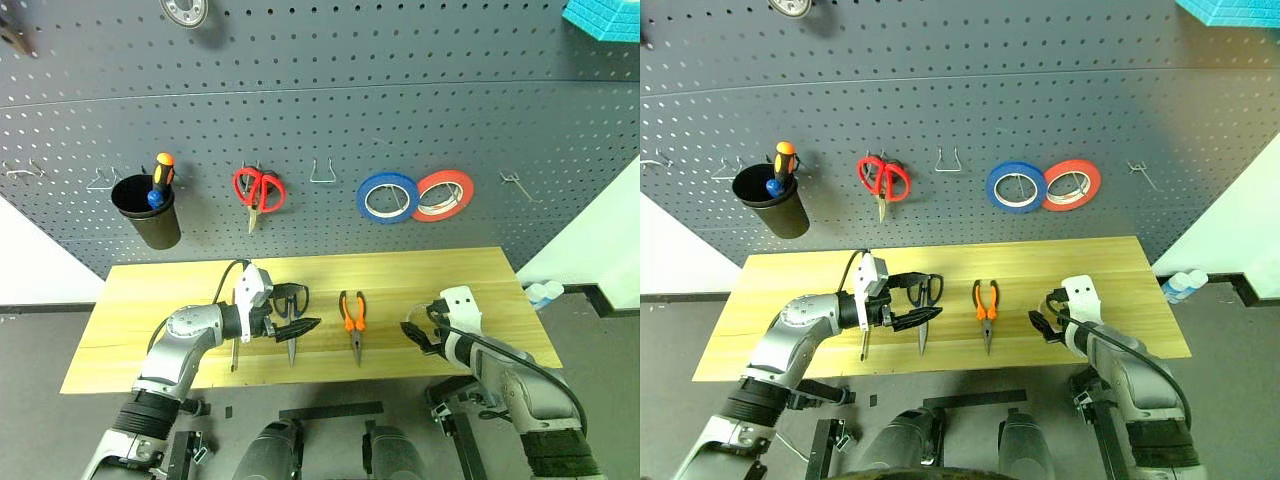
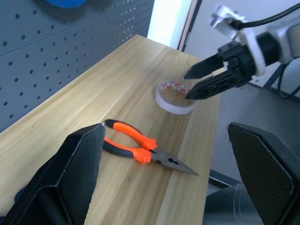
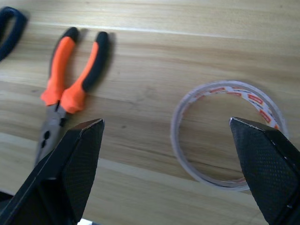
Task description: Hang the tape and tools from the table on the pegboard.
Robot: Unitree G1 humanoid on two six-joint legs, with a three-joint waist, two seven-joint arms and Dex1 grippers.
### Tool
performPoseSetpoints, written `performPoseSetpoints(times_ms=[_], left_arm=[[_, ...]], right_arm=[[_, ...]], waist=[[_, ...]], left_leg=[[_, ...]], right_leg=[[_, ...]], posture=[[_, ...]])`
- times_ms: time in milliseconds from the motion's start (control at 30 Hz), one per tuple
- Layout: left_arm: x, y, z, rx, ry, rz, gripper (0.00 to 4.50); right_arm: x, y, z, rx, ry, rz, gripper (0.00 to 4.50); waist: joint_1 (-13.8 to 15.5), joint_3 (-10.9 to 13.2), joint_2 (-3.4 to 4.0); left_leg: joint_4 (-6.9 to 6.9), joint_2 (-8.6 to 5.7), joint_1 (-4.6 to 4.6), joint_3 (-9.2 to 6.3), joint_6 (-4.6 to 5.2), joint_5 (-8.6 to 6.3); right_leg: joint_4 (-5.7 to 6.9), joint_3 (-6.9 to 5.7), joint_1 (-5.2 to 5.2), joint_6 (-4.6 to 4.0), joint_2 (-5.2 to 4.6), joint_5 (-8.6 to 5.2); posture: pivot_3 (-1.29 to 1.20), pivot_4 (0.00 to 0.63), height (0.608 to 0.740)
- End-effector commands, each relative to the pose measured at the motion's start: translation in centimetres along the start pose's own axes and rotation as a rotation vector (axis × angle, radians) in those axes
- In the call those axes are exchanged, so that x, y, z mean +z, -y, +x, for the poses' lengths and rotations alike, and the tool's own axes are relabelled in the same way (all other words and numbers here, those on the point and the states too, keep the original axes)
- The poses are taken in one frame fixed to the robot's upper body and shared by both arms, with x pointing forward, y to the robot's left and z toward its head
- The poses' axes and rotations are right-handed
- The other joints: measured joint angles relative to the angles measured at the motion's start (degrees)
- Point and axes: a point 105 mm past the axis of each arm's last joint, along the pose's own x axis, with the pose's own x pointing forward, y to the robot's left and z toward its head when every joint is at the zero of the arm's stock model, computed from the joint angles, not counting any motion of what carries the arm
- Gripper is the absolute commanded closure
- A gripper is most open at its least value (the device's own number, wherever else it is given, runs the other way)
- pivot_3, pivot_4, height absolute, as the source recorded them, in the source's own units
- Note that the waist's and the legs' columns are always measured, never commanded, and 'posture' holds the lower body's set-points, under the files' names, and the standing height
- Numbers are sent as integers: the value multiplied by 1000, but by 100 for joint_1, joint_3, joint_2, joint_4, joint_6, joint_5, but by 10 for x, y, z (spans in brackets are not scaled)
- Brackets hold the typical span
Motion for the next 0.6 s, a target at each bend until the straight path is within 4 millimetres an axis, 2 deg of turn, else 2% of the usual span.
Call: performPoseSetpoints(times_ms=[33, 400, 600], left_arm=[[12, 4, 3, -18, 25, 44, 131], [15, 7, 6, -26, 32, 48, 131], [16, 8, 7, -26, 34, 50, 131]], right_arm=[[7, 3, 1, -9, 19, -13, 0], [-14, -6, 14, -5, -87, 28, 0], [-24, -19, 20, 37, -136, 51, 0]], waist=[[4, 1, -1], [7, 12, -3], [6, 17, -2]], left_leg=[[0, 0, 0, 0, 0, 0], [0, 0, 0, 0, 0, 0], [-1, 0, 0, 0, 0, 0]], right_leg=[[0, 0, 0, 0, 0, 0], [0, 0, 0, 0, 0, 0], [0, 0, 0, 0, 0, 0]], posture=[[-50, 158, 738], [-30, 163, 738], [-26, 161, 738]])
